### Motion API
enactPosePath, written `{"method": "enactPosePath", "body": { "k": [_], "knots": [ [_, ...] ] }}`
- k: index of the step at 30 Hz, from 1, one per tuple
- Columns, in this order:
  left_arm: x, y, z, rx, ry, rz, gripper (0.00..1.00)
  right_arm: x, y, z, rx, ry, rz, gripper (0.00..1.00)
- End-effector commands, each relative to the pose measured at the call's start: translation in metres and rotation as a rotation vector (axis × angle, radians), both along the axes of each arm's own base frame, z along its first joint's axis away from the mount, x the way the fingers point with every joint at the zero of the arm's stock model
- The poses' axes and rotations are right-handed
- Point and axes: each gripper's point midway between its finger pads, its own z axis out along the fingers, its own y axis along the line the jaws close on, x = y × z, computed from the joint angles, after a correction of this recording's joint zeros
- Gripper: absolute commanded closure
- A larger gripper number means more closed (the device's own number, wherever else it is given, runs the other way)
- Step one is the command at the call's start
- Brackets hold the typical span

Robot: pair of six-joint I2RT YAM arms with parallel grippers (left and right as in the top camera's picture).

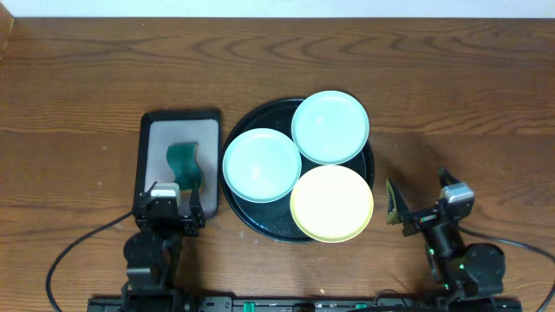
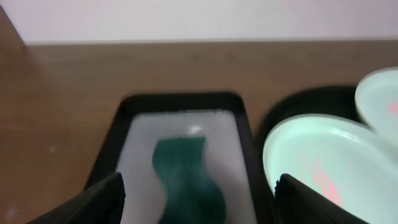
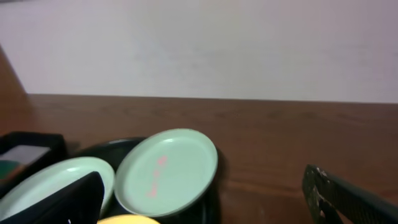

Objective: Clean dirty plates on tray and stack at the side

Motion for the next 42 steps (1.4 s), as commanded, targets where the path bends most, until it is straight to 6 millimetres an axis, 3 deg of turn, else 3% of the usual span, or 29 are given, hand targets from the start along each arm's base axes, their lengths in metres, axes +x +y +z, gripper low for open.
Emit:
{"method": "enactPosePath", "body": {
  "k": [1,11,15,19,24,29,32,34,38,42],
  "knots": [
    [0.001,-0.001,0.043,-0.012,-0.022,0.000,0.22,0.000,0.013,0.033,0.017,0.024,0.072,0.01],
    [0.016,-0.011,0.116,-0.074,0.089,-0.041,0.22,0.034,0.023,0.079,-0.030,0.286,0.109,0.01],
    [0.024,-0.011,0.126,-0.119,0.239,-0.020,0.22,0.049,0.025,0.086,-0.043,0.416,0.110,0.01],
    [0.029,-0.011,0.127,-0.139,0.456,0.003,0.22,0.057,0.025,0.078,-0.113,0.576,0.131,0.01],
    [0.040,-0.011,0.119,-0.139,0.668,0.018,0.22,0.068,0.027,0.063,-0.146,0.758,0.148,0.01],
    [0.057,-0.011,0.088,-0.141,0.786,0.027,0.22,0.083,0.033,0.049,-0.125,0.800,0.168,0.01],
    [0.065,-0.011,0.066,-0.147,0.863,0.037,0.22,0.086,0.049,0.050,-0.083,0.795,0.255,0.02],
    [0.069,-0.012,0.052,-0.151,0.914,0.041,0.22,0.089,0.059,0.048,-0.056,0.801,0.295,0.16],
    [0.074,-0.012,0.029,-0.150,0.996,0.048,0.22,0.096,0.073,0.030,-0.015,0.881,0.261,0.25],
    [0.076,-0.006,0.034,-0.175,0.989,0.114,0.22,0.101,0.099,0.008,0.018,0.967,0.232,0.35]
  ]
}}
